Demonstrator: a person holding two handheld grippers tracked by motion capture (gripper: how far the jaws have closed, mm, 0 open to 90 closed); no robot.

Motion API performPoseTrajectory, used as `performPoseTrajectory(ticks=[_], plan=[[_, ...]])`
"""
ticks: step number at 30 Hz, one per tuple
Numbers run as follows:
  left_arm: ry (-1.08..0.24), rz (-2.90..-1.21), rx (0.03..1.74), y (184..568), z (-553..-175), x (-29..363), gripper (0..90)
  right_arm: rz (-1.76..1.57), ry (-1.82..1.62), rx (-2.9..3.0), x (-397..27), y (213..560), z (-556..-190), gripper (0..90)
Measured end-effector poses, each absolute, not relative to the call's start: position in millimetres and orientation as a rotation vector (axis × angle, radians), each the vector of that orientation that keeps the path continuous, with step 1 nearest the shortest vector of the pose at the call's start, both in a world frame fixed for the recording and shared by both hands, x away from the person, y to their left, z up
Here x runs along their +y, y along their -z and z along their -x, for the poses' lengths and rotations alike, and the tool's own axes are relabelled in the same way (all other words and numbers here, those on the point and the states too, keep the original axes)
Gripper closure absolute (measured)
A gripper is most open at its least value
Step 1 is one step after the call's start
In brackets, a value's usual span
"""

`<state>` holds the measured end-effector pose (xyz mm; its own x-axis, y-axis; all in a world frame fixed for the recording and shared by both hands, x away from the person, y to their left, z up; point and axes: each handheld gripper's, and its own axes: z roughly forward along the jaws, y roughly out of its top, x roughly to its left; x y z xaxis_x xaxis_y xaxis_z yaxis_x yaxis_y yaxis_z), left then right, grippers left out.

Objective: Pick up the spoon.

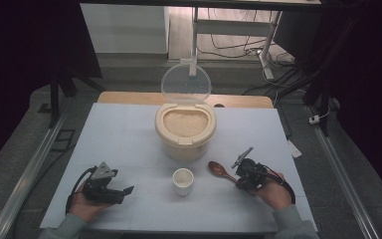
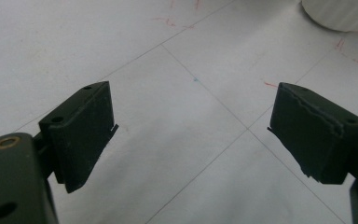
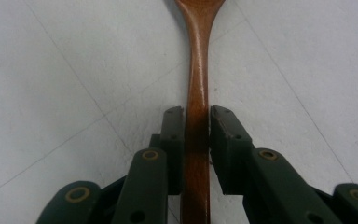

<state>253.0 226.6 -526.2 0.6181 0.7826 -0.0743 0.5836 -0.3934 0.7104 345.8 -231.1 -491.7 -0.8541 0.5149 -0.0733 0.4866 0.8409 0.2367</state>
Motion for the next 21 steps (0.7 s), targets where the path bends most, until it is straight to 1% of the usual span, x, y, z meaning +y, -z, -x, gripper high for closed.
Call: performPoseTrajectory(ticks=[4,21], plan=[[-0.354,-2.121,1.069,526.2,-253.0,226.4,13.8,-0.803,-0.301,2.882,-228.3,492.1,-345.6,78.0],[-0.354,-2.119,1.071,526.4,-252.9,227.5,13.9,-0.833,-0.375,2.872,-233.1,489.4,-345.7,78.6]])
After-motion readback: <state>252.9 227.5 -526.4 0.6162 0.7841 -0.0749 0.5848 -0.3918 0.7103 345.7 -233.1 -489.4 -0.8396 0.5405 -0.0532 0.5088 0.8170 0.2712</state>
